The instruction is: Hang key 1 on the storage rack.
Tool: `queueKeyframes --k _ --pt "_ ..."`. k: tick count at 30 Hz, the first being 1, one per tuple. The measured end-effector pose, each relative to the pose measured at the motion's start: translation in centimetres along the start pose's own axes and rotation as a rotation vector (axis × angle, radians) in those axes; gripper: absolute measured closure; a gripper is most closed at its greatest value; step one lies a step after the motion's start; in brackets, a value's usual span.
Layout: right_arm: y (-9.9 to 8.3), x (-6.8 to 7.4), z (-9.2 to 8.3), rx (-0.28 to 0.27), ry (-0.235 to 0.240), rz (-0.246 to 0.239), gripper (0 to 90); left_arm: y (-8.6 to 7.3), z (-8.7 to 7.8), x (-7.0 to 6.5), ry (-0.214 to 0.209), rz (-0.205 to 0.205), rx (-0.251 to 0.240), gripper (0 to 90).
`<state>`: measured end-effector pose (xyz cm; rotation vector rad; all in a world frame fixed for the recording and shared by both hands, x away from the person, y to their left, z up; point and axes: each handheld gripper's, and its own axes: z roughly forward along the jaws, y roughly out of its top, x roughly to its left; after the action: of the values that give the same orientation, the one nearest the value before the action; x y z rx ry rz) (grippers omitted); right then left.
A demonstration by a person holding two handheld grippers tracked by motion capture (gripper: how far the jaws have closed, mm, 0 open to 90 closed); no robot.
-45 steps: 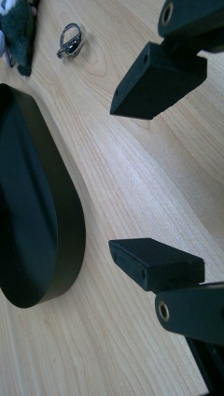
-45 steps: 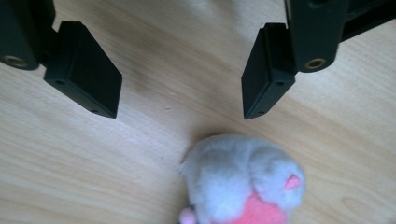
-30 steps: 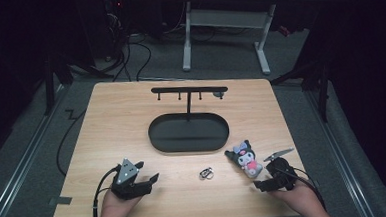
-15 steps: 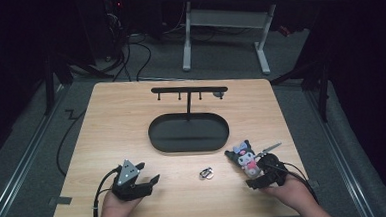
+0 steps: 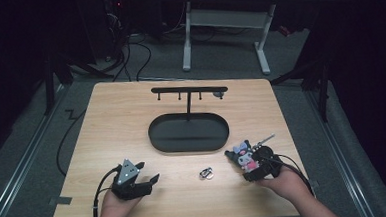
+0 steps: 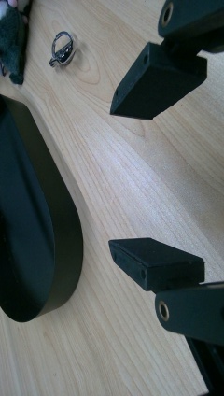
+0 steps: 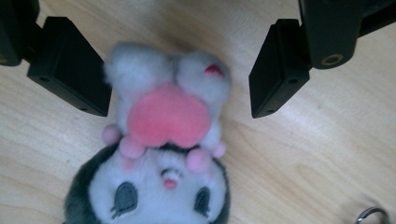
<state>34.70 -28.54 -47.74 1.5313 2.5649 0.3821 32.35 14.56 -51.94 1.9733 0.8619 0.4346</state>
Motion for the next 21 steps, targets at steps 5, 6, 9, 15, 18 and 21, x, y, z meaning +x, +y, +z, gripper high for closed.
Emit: queueKeyframes --k 5,6,9,15,18,21 --pt "0.6 -0.3 0.8 0.016 -0.006 0.015 24.4 0.0 -0.1 0.0 -0.001 -0.001 0.001 30.4" --pt "0.7 -0.4 0.8 0.023 -0.011 0.015 24.7 0.0 -0.1 0.0 0.0 -0.001 0.001 30.3" --pt "0.8 -0.5 0.9 0.032 -0.017 0.004 28.9 0.0 -0.1 0.1 0.002 -0.003 0.0 30.4" --pt "0.8 -1.2 0.1 0.028 -0.021 0.003 34.4 -0.1 0.0 0.1 0.001 -0.005 0.001 30.5" --pt "0.7 -1.2 0.2 0.035 -0.016 0.0 35.8 0.0 0.0 0.1 -0.001 -0.003 0.003 30.6" --pt "0.5 -1.0 0.8 0.046 -0.012 -0.016 38.6 0.0 -0.1 0.1 0.0 -0.004 0.001 30.6"
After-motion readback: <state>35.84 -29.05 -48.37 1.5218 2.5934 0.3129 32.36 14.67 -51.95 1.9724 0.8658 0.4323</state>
